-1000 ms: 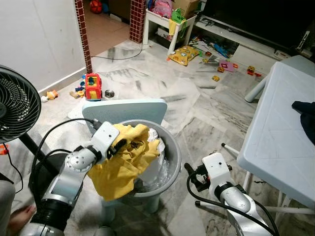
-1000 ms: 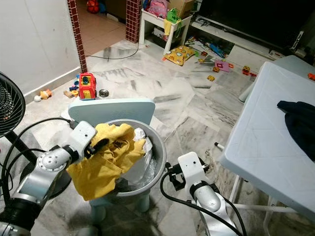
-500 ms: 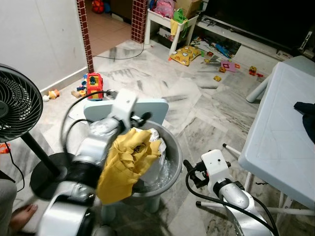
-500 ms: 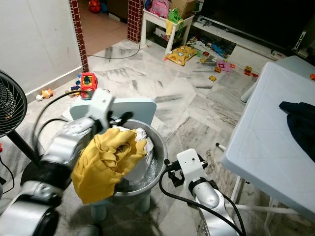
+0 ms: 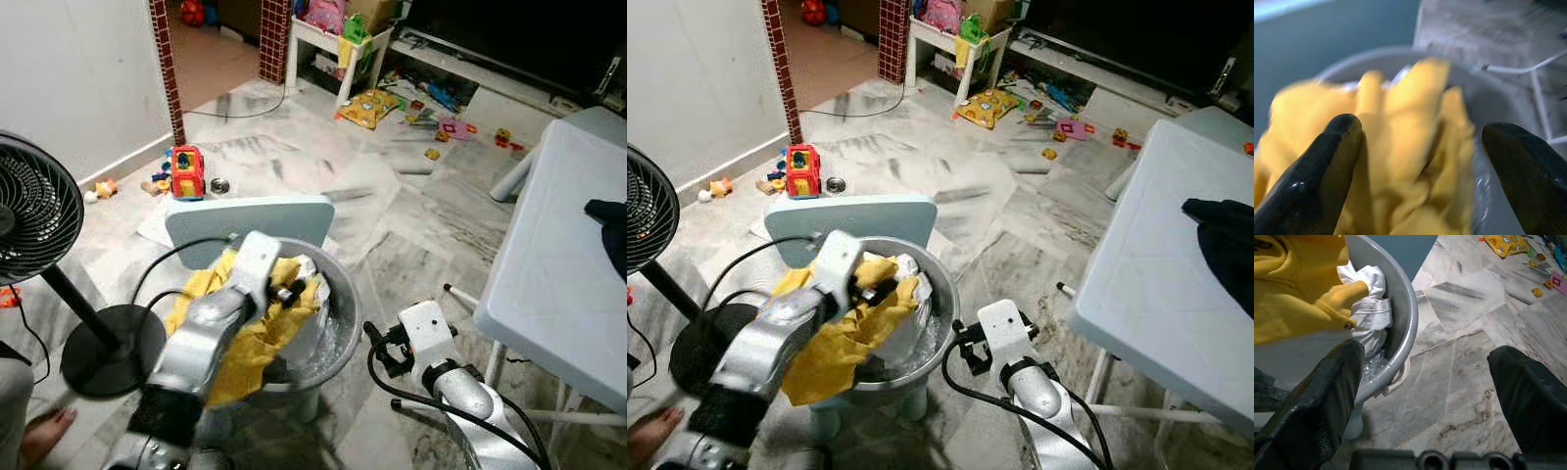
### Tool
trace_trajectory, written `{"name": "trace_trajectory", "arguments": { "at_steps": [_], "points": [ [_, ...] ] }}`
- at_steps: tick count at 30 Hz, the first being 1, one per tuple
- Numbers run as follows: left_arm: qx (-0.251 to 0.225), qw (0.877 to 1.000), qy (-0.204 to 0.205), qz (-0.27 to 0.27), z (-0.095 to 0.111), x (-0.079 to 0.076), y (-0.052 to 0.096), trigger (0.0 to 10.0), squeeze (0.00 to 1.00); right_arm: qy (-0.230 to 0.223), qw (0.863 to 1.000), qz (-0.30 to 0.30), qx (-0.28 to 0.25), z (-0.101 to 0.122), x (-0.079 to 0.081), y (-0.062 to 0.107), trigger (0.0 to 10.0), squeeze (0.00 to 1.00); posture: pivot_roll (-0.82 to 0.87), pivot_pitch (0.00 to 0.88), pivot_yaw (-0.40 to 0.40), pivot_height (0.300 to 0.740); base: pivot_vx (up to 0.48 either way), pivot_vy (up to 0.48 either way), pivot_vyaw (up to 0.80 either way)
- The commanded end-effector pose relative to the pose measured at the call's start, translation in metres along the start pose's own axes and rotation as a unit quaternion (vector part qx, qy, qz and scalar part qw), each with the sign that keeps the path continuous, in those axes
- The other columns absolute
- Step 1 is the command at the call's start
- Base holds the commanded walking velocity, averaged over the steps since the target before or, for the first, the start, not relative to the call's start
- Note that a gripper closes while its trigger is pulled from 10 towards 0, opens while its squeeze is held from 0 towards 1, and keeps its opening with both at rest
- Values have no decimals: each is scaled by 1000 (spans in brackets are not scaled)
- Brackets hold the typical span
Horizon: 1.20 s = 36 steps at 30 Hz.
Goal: Hang hanger
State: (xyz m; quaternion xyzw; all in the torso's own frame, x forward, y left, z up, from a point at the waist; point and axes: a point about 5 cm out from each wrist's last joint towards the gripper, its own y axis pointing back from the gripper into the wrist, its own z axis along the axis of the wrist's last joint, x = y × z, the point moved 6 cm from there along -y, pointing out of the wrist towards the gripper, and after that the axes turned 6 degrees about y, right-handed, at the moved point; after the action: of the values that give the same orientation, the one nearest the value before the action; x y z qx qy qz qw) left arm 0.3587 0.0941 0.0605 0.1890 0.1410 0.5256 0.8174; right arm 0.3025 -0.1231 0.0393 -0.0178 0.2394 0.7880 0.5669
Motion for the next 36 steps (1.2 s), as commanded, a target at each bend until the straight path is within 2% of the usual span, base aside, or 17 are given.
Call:
{"name": "trace_trajectory", "arguments": {
  "at_steps": [1,2,3,4,5,6,7,12,13,14,15,23,32,36],
  "points": [
    [2,1000,-5,-7,-1,-7,-3,10000,800,1,1000,-4,5,-3,-3,-1,10000,0,149,113,-157,740,0,0,0],
    [7,1000,-5,-6,-4,-7,-6,10000,600,2,1000,-3,3,-2,-3,-2,10000,0,148,110,-156,740,0,0,0],
    [7,1000,-5,-6,-4,-7,-6,10000,600,2,1000,-3,3,-2,-3,-2,10000,0,148,110,-156,740,0,0,0],
    [9,1000,-5,-4,-4,-7,-8,10000,557,2,1000,-3,2,-1,-3,-3,10000,0,143,109,-155,740,0,0,0],
    [10,1000,-5,-4,-3,-8,-11,10000,400,2,1000,-3,2,-1,-4,-4,10000,0,141,106,-153,740,0,0,0],
    [10,1000,-5,-4,-3,-8,-11,10000,400,2,1000,-3,2,-1,-4,-4,10000,0,141,106,-153,740,0,0,0],
    [10,1000,-8,-7,0,-11,-15,10000,0,2,1000,-4,2,-1,-4,-3,10000,0,137,103,-150,740,0,0,0],
    [17,1000,-8,-7,1,-13,-26,10000,0,1,1000,-10,5,-5,-6,1,10000,0,121,97,-139,740,0,0,0],
    [15,1000,-8,-6,1,-12,-28,2157,0,1,1000,-10,6,-5,-5,1,10000,0,117,97,-137,740,0,0,0],
    [13,1000,-6,-4,2,-11,-30,2157,0,1,1000,-11,7,-6,-5,2,10000,0,116,96,-136,740,0,0,0],
    [12,1000,-5,-3,2,-10,-30,0,0,1,1000,-11,7,-6,-5,2,10000,0,115,95,-136,740,0,0,0],
    [37,999,0,7,-14,-1,-30,0,0,0,1000,-11,10,-9,-5,4,10000,0,122,98,-140,740,0,0,0],
    [40,999,10,27,-25,11,-24,0,0,1,1000,-7,8,-7,-3,2,10000,0,130,104,-149,740,0,0,0],
    [40,999,10,27,-25,11,-24,0,0,1,1000,-7,8,-7,-3,2,10000,0,130,104,-149,740,0,0,0]
  ]
}}
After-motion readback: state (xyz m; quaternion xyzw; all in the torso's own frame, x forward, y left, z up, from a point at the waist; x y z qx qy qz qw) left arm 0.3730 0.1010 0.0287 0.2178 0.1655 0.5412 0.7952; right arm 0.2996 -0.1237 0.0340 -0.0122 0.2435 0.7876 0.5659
